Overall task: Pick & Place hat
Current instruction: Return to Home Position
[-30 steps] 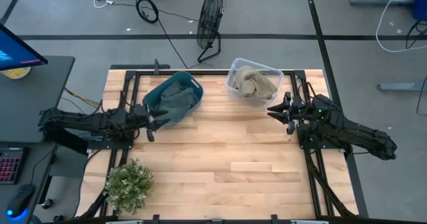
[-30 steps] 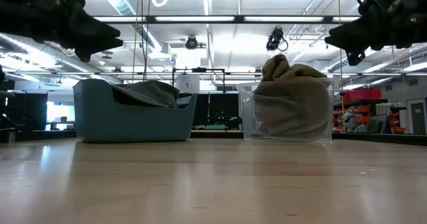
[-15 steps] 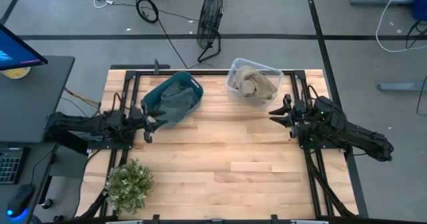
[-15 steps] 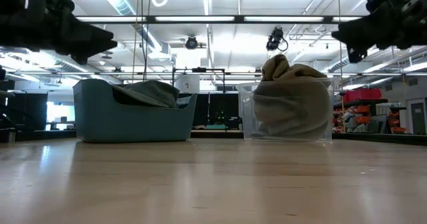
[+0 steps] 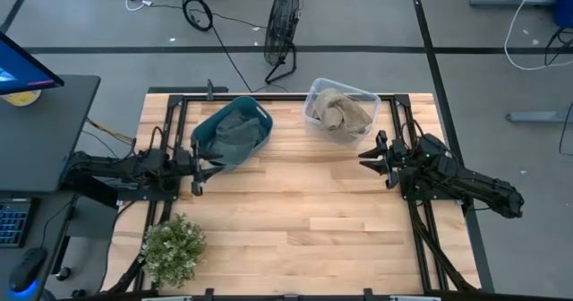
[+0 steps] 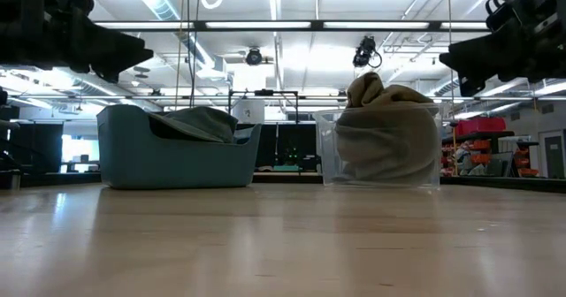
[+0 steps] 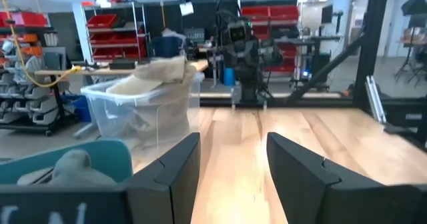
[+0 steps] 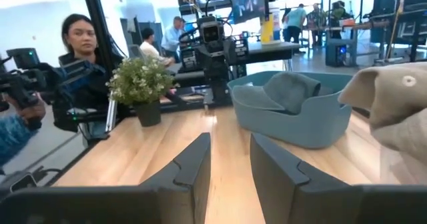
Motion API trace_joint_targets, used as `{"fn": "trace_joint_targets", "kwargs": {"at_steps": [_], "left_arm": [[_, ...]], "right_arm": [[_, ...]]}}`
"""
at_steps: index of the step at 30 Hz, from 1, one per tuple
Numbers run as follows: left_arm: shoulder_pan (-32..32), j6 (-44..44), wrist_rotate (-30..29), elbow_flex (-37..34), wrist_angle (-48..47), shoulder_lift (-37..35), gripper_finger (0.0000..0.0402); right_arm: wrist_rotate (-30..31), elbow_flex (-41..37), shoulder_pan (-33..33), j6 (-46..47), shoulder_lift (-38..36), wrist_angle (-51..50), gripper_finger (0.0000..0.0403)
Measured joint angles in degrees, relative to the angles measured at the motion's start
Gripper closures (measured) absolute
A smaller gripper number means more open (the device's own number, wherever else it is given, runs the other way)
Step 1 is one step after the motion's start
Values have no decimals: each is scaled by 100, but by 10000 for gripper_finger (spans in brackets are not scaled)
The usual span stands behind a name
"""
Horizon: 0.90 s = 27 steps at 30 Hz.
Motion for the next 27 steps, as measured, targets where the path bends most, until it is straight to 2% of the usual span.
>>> {"fn": "trace_joint_targets", "kwargs": {"at_steps": [6, 10, 27], "left_arm": [[0, 0, 0, -2, -331, 7, 225], [0, -257, 0, -2, -443, 7, 225], [0, -294, 0, -4, -430, 7, 225]], "right_arm": [[4, 2, 0, -205, 0, 3, 295], [4, 2, 0, -7, 3, 2, 295], [4, 4, 0, -14, 3, 0, 295]]}}
